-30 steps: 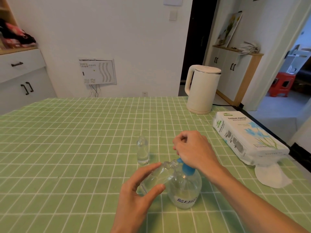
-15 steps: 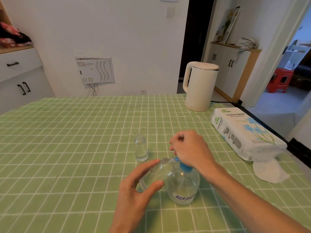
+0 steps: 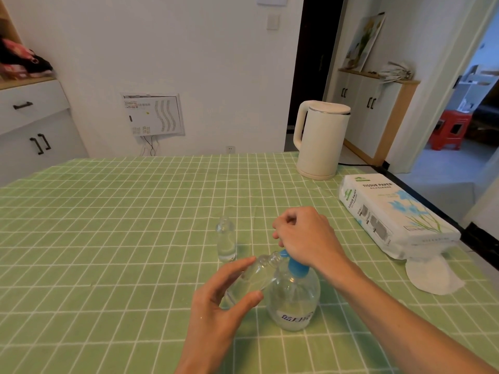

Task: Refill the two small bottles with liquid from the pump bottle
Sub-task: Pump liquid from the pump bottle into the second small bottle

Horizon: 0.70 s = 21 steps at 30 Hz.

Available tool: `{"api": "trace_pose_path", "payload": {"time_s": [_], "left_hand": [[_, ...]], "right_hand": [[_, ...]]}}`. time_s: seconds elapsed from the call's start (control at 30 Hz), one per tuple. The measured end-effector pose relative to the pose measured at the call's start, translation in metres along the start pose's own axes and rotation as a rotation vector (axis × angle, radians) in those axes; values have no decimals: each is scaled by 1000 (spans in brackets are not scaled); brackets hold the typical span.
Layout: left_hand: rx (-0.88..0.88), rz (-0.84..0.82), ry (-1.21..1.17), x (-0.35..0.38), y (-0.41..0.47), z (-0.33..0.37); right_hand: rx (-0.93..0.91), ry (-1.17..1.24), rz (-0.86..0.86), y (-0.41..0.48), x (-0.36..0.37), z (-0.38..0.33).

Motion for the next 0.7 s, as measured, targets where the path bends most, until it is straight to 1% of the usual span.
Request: {"api": "trace_pose_path", "payload": {"time_s": [0.13, 0.53, 0.7], "left_hand": [[-16, -19, -37, 2, 0, 0], [-25, -13, -49, 3, 1, -1], [-39, 1, -71, 1, 0, 1]], "right_hand": [[6, 20, 2, 1, 1, 2], [3, -14, 1, -4, 3, 3], [45, 89, 1, -4, -2, -1]]}}
Point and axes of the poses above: each hand's wrist, its own y-axis towards the middle knuckle, its own x-axis out of the palm, z = x × y, the point moved 2 cm from there along y, towards the middle knuckle, and after that the axes turned 11 degrees about y, right-handed, at the moved point
